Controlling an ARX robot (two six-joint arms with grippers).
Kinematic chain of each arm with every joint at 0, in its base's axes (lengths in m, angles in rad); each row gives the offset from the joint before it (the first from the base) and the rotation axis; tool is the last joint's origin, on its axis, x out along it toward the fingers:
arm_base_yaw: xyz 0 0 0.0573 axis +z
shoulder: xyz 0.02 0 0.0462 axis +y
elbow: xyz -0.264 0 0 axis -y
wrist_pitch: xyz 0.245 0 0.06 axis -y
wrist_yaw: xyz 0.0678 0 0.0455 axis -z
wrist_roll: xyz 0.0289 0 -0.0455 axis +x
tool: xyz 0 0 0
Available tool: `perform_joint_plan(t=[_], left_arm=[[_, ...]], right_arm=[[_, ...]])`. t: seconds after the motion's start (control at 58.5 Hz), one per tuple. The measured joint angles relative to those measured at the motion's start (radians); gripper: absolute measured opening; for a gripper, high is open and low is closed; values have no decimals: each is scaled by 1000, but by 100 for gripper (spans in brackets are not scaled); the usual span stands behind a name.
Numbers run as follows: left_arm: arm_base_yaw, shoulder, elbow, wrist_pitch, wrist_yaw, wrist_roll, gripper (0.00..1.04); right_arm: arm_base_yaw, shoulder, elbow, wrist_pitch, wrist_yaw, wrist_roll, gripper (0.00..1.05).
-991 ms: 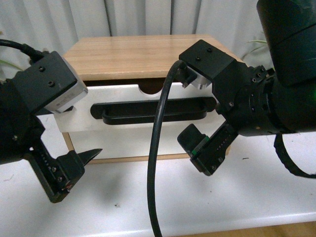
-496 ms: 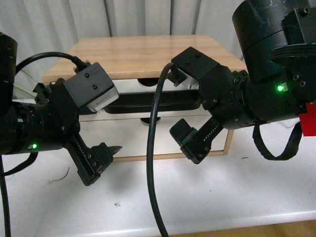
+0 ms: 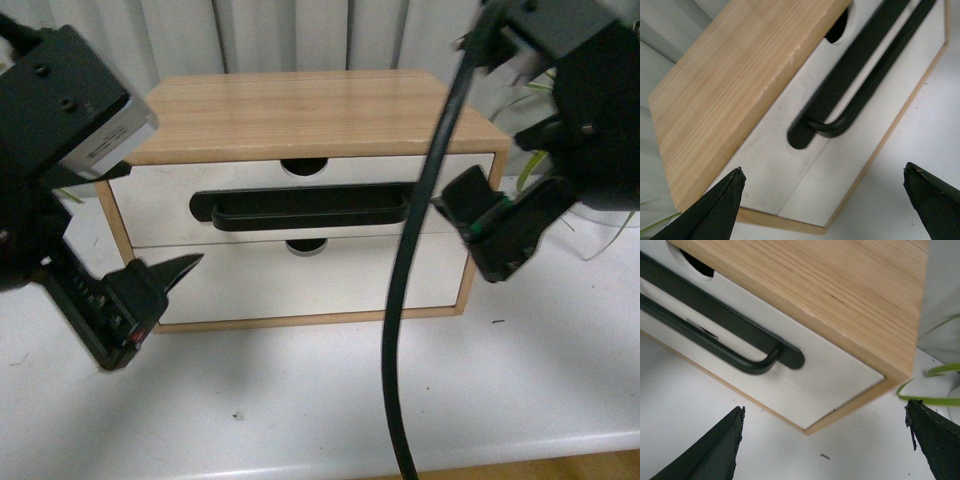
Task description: Close drawer sideways
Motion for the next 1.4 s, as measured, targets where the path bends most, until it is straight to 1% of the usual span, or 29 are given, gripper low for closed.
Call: perform_joint_plan(t=[0.171, 0.239, 0.308, 0.496, 0.564, 0.615, 0.65, 0.701, 0.838, 0.855, 0.889, 0.906, 0.923, 0.94, 0.957, 0.974, 0.991, 1.026, 1.043, 1.077, 1.094, 1.128, 1.214, 1.248, 1.265, 1.282, 1.333, 1.368, 1.402], left_arm=[[8, -207, -178, -21, -8, -86, 98], [43, -373, -256, -57, -19, -154, 98], [68, -465, -292, -85, -31, -191, 98], [214, -857, -418, -300, -17, -357, 98], [281, -990, -455, -356, 13, -437, 98], [332, -1049, -472, -356, 24, -504, 98], [364, -1062, -475, -344, 31, -548, 98], [373, -1061, -475, -341, 27, -575, 98], [369, -1061, -476, -344, 31, -613, 98], [367, -1059, -479, -325, 23, -618, 97], [347, -1060, -505, -240, -35, -628, 91], [329, -1072, -505, -238, -68, -644, 85], [313, -1094, -505, -233, -107, -650, 76], [278, -1122, -505, -266, -167, -653, 69], [240, -1139, -505, -281, -204, -658, 64], [203, -1157, -505, -295, -224, -664, 57], [189, -1180, -505, -316, -219, -666, 47], [195, -1204, -505, -345, -236, -668, 35], [199, -1217, -505, -359, -236, -669, 28], [198, -1254, -505, -389, -236, -668, 9], [198, -1259, -505, -396, -237, -669, 6], [198, -1267, -505, -406, -237, -670, 1], [198, -1298, -505, -436, -236, -671, 2], [198, -1311, -505, -447, -236, -671, 2], [198, -1317, -505, -456, -236, -671, 2], [198, -1322, -505, -463, -236, -671, 2], [198, -1331, -505, -470, -237, -671, 2], [198, -1351, -505, -502, -237, -671, 2], [198, -1397, -504, -573, -236, -671, 2]], right_arm=[[2, -202, -208, 17, 42, 64, 98], [11, -347, -314, 6, 96, 107, 98], [23, -435, -361, -3, 129, 136, 98], [61, -747, -531, -92, 301, 244, 98], [63, -828, -580, -64, 358, 294, 98], [70, -855, -603, -33, 397, 317, 98], [73, -859, -608, -34, 400, 327, 98], [74, -856, -612, -36, 401, 331, 98], [74, -853, -613, -36, 401, 338, 98], [74, -852, -613, -29, 402, 340, 98], [72, -830, -650, 117, 426, 359, 93], [63, -830, -674, 180, 426, 374, 87], [34, -850, -719, 256, 417, 386, 78], [10, -880, -739, 262, 399, 393, 71], [-9, -909, -744, 250, 387, 399, 65], [-31, -943, -746, 233, 367, 402, 58], [-55, -980, -747, 208, 336, 406, 49], [-87, -1000, -778, 256, 309, 408, 36], [-104, -1015, -789, 218, 289, 409, 29], [-140, -1075, -789, 155, 252, 410, 10], [-146, -1093, -789, 143, 245, 410, 7], [-154, -1117, -789, 126, 235, 409, 2], [-186, -1179, -789, 64, 209, 410, 2], [-218, -1205, -789, 35, 160, 410, 2], [-263, -1225, -789, 11, 114, 410, 2], [-293, -1240, -789, 2, 100, 410, 2], [-315, -1263, -789, -12, 100, 412, 2], [-312, -1281, -789, -29, 92, 412, 2], [-310, -1291, -789, -40, 84, 412, 2]])
